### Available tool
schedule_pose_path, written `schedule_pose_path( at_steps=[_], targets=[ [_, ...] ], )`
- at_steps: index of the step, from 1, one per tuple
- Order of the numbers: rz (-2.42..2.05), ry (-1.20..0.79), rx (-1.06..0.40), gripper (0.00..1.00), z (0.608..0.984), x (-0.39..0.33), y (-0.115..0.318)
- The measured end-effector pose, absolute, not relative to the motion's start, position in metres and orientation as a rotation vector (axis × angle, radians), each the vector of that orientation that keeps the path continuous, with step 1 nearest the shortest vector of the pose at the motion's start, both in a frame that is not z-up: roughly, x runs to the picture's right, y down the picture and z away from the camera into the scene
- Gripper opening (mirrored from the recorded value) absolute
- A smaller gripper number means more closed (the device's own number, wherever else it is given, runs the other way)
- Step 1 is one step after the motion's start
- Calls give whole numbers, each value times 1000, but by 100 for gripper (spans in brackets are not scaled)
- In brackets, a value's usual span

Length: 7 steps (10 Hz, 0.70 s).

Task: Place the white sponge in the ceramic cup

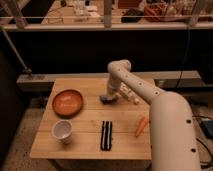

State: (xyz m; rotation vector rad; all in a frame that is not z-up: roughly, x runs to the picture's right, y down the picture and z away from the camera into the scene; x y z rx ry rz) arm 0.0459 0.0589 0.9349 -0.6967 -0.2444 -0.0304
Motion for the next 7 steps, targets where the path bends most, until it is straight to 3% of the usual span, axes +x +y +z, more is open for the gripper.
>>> schedule_pose_path(
  at_steps=[7],
  targets=[
    [-75,-241,-681,1,898,34,54]
  ],
)
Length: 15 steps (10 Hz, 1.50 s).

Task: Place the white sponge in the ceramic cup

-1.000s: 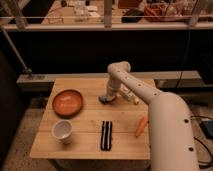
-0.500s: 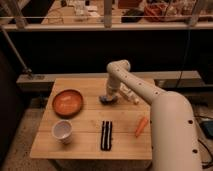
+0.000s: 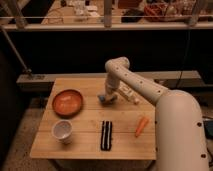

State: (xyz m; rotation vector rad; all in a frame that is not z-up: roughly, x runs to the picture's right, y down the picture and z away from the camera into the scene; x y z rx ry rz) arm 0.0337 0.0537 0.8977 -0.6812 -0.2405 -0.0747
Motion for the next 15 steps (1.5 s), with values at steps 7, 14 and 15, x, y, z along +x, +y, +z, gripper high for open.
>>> schedule_pose_path(
  at_steps=[7,14,15],
  targets=[
    [-124,-236,-651,1,853,11,49],
    [-188,-227,-632,1,812,-13,58],
    [-205,-227,-629,1,804,-20,60]
  ],
)
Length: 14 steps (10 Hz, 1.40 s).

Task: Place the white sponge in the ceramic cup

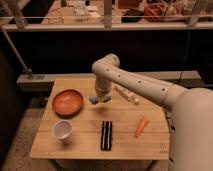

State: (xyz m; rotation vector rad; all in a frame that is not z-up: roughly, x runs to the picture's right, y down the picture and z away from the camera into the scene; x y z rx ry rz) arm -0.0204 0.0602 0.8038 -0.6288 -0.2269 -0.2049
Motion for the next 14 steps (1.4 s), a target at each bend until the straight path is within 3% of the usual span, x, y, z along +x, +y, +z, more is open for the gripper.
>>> schedule_pose_path(
  at_steps=[14],
  targets=[
    [-411,-213,-617,1,735,-131,112]
  ],
)
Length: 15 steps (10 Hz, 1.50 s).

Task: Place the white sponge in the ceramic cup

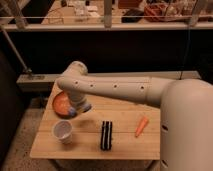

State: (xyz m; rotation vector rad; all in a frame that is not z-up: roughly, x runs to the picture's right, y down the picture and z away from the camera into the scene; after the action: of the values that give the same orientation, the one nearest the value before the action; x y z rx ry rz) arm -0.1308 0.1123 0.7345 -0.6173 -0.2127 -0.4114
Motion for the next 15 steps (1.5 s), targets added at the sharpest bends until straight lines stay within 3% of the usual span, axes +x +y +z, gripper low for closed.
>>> schedule_pose_path(
  at_steps=[15],
  targets=[
    [-554,-237,-646,1,715,-188,141]
  ],
)
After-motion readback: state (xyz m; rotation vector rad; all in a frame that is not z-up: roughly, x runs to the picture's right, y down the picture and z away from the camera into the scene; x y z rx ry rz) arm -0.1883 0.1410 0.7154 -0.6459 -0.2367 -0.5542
